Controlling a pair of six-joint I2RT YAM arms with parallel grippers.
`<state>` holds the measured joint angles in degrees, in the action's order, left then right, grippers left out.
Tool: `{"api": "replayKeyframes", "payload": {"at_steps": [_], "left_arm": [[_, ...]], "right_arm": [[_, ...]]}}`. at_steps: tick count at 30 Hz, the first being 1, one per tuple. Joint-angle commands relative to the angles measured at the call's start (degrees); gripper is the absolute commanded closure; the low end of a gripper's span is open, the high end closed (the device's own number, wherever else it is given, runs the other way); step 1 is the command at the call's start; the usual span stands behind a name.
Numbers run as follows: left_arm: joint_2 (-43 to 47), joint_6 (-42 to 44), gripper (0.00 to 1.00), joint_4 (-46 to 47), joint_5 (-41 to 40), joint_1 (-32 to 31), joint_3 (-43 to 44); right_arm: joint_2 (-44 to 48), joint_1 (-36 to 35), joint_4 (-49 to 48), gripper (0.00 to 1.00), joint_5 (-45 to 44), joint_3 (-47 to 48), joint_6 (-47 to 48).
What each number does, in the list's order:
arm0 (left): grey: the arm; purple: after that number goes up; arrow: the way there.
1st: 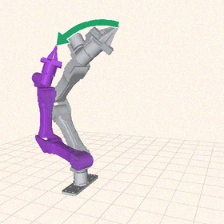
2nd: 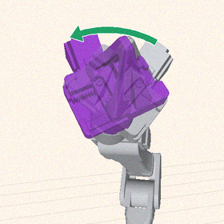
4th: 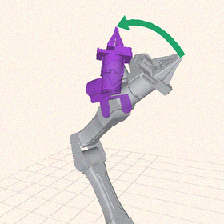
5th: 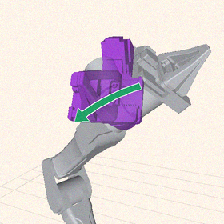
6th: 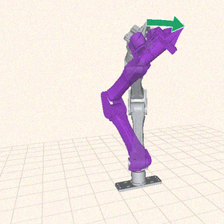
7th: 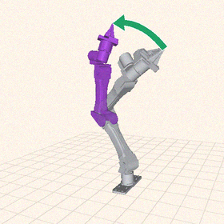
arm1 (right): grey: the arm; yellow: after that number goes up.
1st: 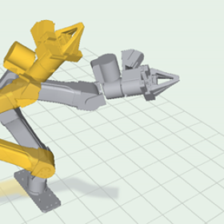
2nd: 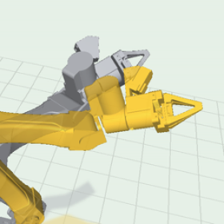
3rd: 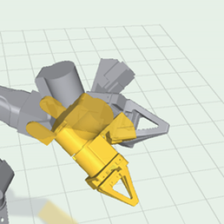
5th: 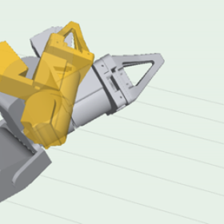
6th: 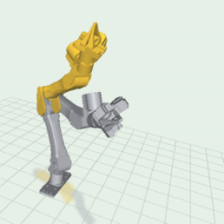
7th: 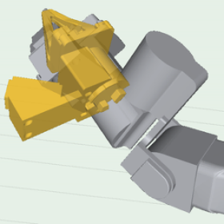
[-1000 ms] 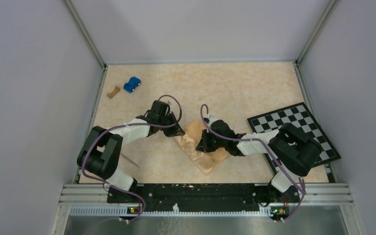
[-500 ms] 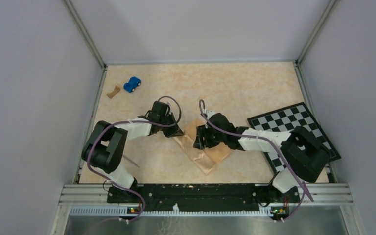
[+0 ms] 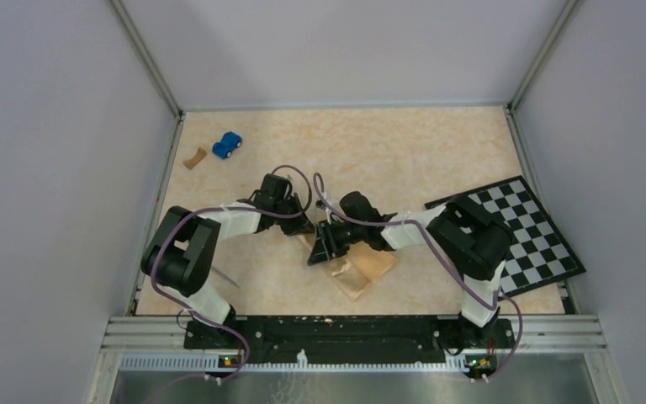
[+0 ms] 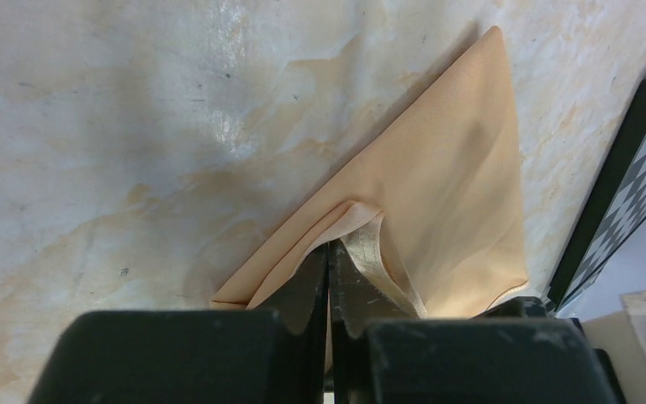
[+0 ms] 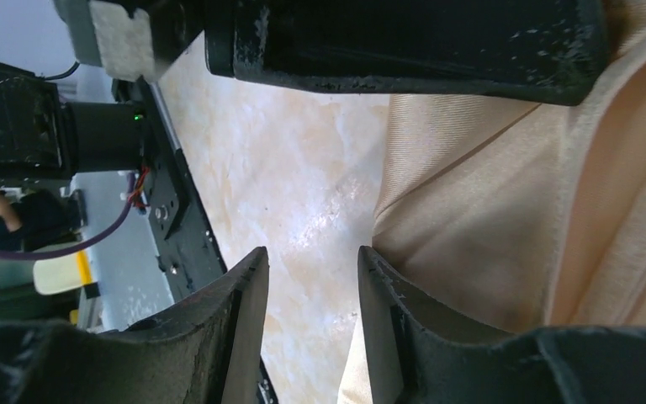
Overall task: Fold the napkin into a case and place the utensils inside
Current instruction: Fold the lower triangle-folded napkin at the center of the board.
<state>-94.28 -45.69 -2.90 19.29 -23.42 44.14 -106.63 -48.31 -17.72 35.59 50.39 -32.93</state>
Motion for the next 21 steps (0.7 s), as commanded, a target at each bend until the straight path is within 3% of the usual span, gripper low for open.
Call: {"api": "replayKeyframes", "payload": {"at_steps": [1,13,21], "left_arm": [[-1.46,1.1,0.96,1.45,-0.7,0.32,-0.9],[-4.46,2.38,0.96,1.58,-0.85,1.14,-1.15],[-6.09,2.86,0.97,2.02,-0.43,1.41,-1.09]], "right_arm": [[-0.29,0.33,-6.6,0.57,5.08,-0.66,-1.36],[12.0,0.59,-8.92,0.55,7.06,-19.25,-2.94],[19.12,1.23,-8.05,0.52,7.6,-26.52,-3.26]]}}
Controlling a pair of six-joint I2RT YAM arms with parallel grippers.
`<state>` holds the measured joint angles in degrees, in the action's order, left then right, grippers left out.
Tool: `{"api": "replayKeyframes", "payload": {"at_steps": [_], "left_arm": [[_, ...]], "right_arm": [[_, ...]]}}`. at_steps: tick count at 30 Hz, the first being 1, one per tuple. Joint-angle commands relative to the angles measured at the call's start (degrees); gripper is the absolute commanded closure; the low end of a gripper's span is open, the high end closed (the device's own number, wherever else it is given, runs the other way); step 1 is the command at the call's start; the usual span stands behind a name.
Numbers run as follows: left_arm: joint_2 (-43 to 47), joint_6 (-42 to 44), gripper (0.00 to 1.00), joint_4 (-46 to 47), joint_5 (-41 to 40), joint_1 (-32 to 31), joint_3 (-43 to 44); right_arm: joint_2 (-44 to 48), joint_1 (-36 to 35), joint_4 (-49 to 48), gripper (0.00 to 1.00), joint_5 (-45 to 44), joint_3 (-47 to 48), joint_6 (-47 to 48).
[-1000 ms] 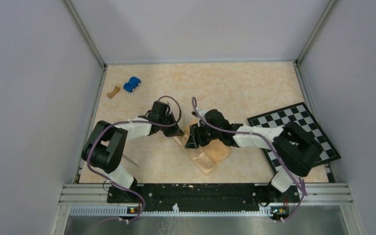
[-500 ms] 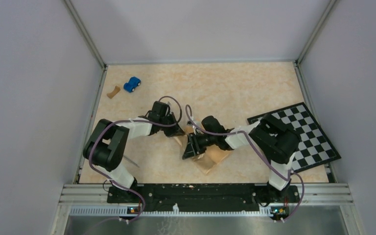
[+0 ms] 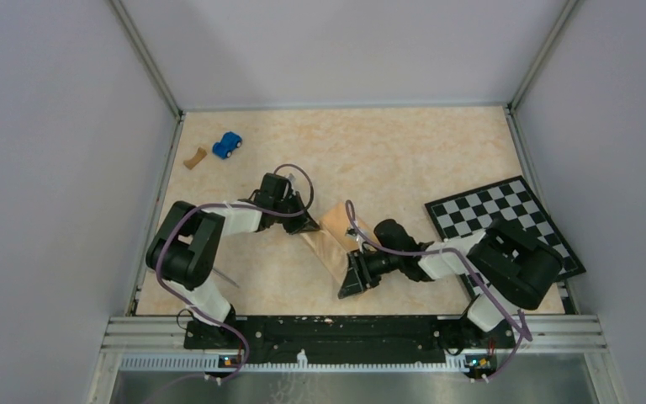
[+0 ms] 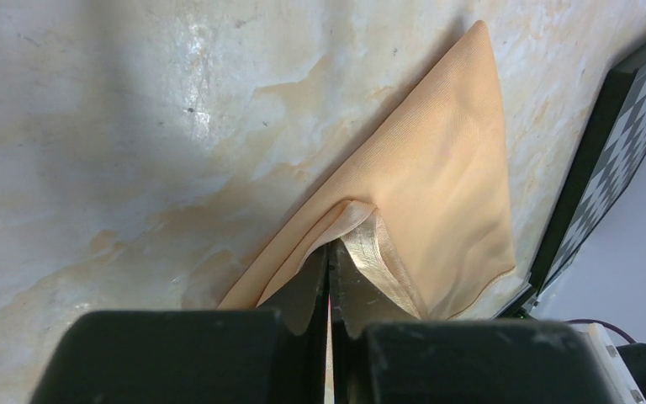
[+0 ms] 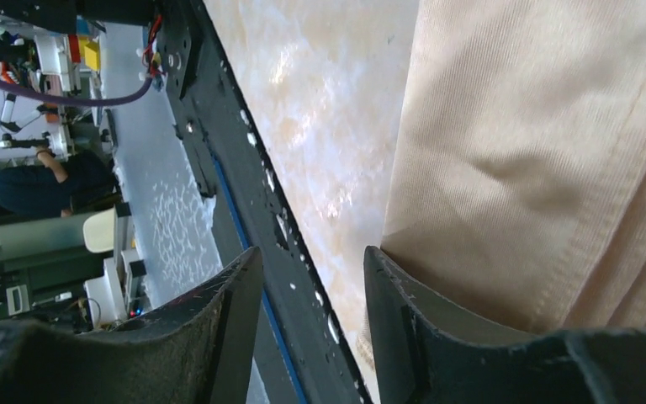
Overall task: Fold the napkin into a case and place the utensils inside
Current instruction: Fold the lower triangle-folded napkin at the center of the board, then pick up the 2/3-rectangle-folded napkin at the center of the board.
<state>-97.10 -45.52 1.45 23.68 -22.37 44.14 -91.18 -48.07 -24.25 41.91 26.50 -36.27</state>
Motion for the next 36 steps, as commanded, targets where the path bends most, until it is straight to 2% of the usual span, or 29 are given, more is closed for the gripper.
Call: {"api": "replayKeyframes", "payload": {"at_steps": [1,6,8,11,15,18,21,23,26,29,32,36], "left_arm": [[-3.41,2.85,0.97,-2.33,-4.81,0.38,-1.01],[-3.2,3.93,0.97,-3.04,-4.7,0.34,0.24],[-2.97,4.86,0.97,-3.83,-4.05,0.36,1.32],[-2.22,7.18,0.94,-5.58,-1.82,0.23,3.6],[-0.58,11.12,0.75,-9.73,1.77,-0.46,8.23],[2.6,12.73,0.57,-13.28,3.78,-0.61,10.55],[7.01,13.27,0.46,-15.52,4.17,-0.66,10.89],[9.06,13.58,0.45,-17.17,4.03,-0.66,10.64],[10.03,13.06,0.51,-17.39,3.55,-0.63,8.46],[7.82,11.88,0.56,-15.26,3.84,-0.68,6.38],[3.87,10.76,0.61,-11.21,4.5,-0.64,5.34],[-2.66,10.75,0.64,-8.23,4.65,-0.68,8.05]], "right_arm": [[3.99,1.12,-1.88,0.52,1.0,-3.6,0.12],[4.68,1.14,-4.35,0.51,0.36,-8.6,-1.09],[8.01,1.14,-0.92,0.51,0.37,-9.17,-1.12],[18.54,1.14,8.79,0.48,-2.84,-7.6,-0.17],[25.84,4.66,20.41,0.42,-8.83,-2.76,2.63],[23.45,12.64,24.02,0.45,-12.31,-0.4,3.18],[19.7,17.25,24.16,0.5,-15.06,1.7,4.08],[17.74,17.31,25.15,0.56,-16.98,3.21,5.29],[16.81,17.31,27.46,0.72,-21.57,3.86,5.89],[18.98,17.18,27.92,0.8,-26.6,1.45,4.96],[21.12,16.59,26.58,0.83,-29.58,-2.34,2.44],[22.09,13.72,23.33,0.83,-33.75,-6.21,-3.13]]}}
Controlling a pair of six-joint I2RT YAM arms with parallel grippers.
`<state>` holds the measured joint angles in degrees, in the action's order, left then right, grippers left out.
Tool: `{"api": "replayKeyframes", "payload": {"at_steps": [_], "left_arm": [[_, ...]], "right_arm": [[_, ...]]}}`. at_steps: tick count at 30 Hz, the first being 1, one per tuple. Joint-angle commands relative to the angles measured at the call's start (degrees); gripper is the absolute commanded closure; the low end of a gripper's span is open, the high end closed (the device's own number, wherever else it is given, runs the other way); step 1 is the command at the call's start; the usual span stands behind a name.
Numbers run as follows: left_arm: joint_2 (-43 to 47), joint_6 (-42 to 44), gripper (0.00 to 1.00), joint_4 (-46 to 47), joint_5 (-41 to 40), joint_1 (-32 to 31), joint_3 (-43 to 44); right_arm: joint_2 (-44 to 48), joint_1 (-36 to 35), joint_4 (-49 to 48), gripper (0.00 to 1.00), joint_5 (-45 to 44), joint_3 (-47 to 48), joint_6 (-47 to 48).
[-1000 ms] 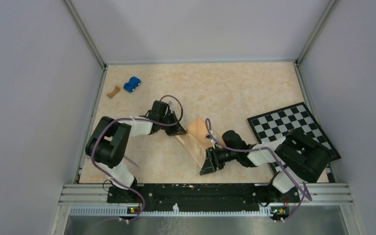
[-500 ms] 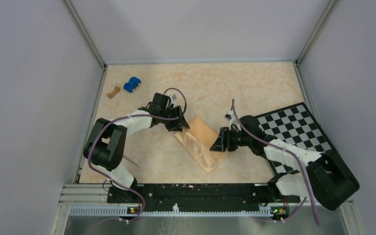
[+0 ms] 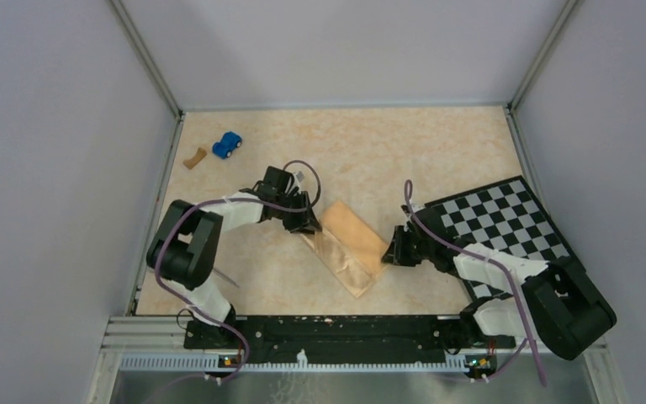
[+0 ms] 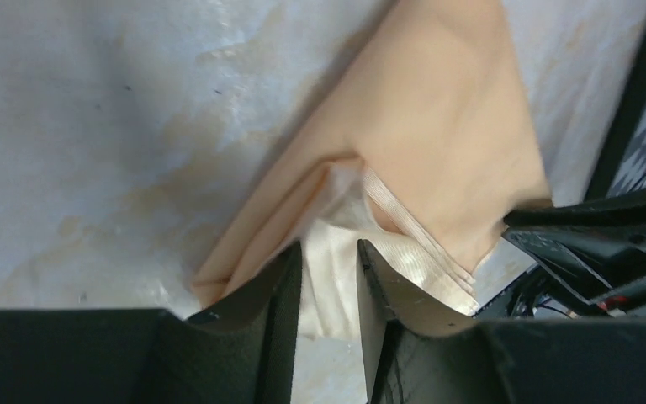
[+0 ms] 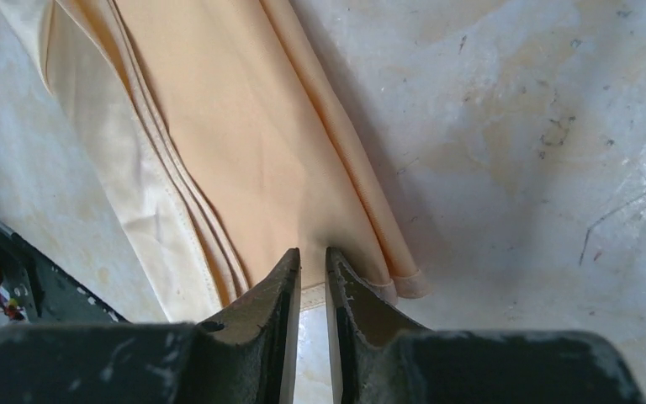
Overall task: Fold the napkin into a case and place the utensils inside
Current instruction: Pick up the 2/3-rectangle-folded napkin at the center of the board.
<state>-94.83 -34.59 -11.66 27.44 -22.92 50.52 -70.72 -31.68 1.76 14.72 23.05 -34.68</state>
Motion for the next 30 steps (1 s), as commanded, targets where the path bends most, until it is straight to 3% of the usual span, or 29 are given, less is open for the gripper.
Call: {"api": "replayKeyframes", "payload": {"at_steps": [1,9,13,15,20,24,30], "left_arm": [[-6.62,0.12,0.64,4.94,0.9,-0.11,2.91],[-15.83,4.26,0.64,3.58,2.58,-1.55,13.53],[-15.99,7.83,0.56,-0.82,2.1,-2.65,17.45],[-13.5,9.4,0.46,-2.55,1.76,-2.63,17.3],[-0.5,10.66,0.25,-6.09,1.16,-3.18,12.79],[8.56,9.19,0.2,-7.15,0.2,-4.1,7.15],[17.33,3.52,0.19,-6.04,-0.44,-8.25,-0.22]], "right_arm": [[1.71,-3.98,-3.65,0.83,-7.9,-3.44,-6.28],[3.56,-18.06,-11.79,0.83,-13.47,-7.52,-20.49],[6.52,-19.16,-10.32,0.79,-13.8,-5.41,-18.34],[7.42,-18.15,-6.67,0.69,-12.84,-1.67,-12.96],[9.51,-9.52,1.6,0.39,-0.22,2.82,-2.23],[8.47,0.48,4.88,0.36,9.35,3.93,0.74],[2.5,3.52,2.84,0.38,13.53,2.66,0.83]]}}
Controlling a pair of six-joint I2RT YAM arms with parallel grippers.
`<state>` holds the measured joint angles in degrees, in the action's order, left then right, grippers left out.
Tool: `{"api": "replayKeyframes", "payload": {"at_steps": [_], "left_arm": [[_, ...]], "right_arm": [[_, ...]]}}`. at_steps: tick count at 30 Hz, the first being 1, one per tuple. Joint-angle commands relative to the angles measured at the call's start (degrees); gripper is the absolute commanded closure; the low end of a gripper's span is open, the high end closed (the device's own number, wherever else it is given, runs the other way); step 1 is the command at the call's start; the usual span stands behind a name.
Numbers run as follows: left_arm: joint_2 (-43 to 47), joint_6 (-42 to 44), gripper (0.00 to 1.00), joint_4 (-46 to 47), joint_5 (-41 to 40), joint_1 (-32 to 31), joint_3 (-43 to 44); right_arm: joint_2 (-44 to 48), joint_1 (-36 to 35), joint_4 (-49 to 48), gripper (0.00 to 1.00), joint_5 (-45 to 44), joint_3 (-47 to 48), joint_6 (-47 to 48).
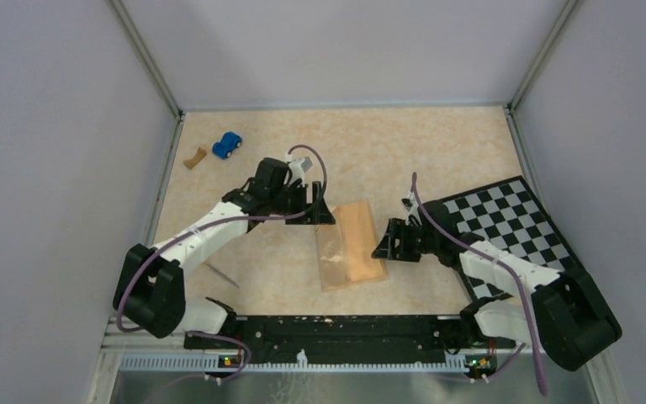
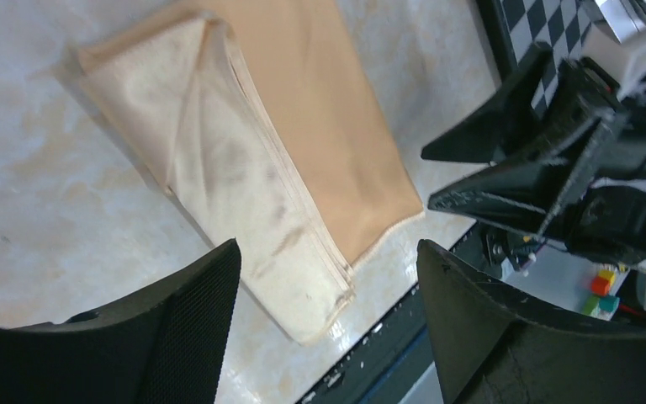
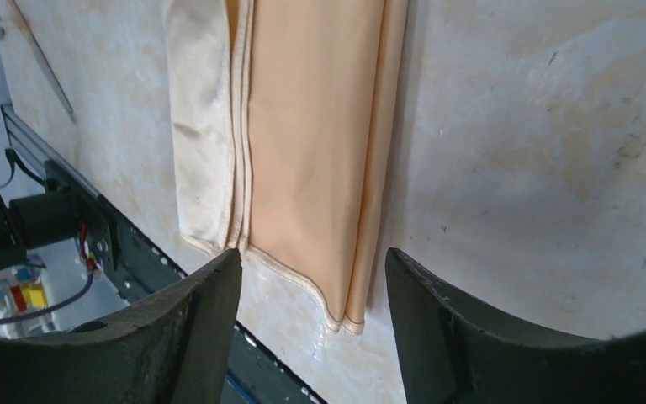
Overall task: Fold the napkin into a case and place the utensils inside
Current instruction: Pick up the 2/3-rectangle-folded napkin at the center of the board.
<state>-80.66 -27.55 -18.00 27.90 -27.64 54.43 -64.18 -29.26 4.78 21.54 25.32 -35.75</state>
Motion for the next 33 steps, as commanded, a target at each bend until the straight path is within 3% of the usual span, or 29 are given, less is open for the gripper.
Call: {"api": "replayKeyframes", "payload": {"at_steps": [1,6,8,9,12,13,15,18,22,25,33], "left_arm": [[3.64,-4.39,0.19,0.53,-1.83,-5.73,-4.56],[5.02,-11.42,0.19,5.54,-13.98,-20.17,-8.0],[4.3,-15.13,0.19,5.79,-23.41,-26.71,-7.69],[3.31,-18.09,0.19,5.46,-28.24,-29.65,-7.06],[-2.95,-24.68,0.1,1.63,-41.54,-37.13,-2.02],[-5.69,-26.81,0.09,-0.61,-44.91,-39.32,0.51],[-11.46,-31.27,0.09,-7.54,-50.44,-42.5,7.46],[-21.71,-33.42,0.11,-17.79,-54.69,-45.61,20.29],[-32.98,-36.22,0.17,-30.75,-56.34,-47.1,32.76],[-36.3,-36.44,0.19,-31.27,-56.2,-47.77,34.57],[-40.16,-35.08,0.3,-31.37,-56.02,-47.95,36.66]], "right_arm": [[-5.19,1.13,-2.0,0.4,7.58,-0.56,1.42],[-8.2,1.03,-12.7,0.64,12.48,-4.67,-4.21],[-7.7,1.06,-14.57,0.67,13.99,-5.17,-6.78],[-6.09,1.23,-9.98,0.67,10.48,-4.15,-6.75],[-0.9,3.34,8.6,0.46,-9.49,0.29,-4.87],[0.55,4.72,12.06,0.38,-13.37,1.16,-4.77],[2.67,8.7,15.49,0.34,-14.85,2.35,-3.26],[5.68,14.98,18.06,0.26,-14.0,3.51,-1.11],[9.48,24.74,15.77,0.26,-5.34,0.79,0.56],[9.47,28.0,14.1,0.26,-1.92,-0.07,1.02],[6.91,28.47,11.07,0.27,1.1,-1.08,3.33]]}}
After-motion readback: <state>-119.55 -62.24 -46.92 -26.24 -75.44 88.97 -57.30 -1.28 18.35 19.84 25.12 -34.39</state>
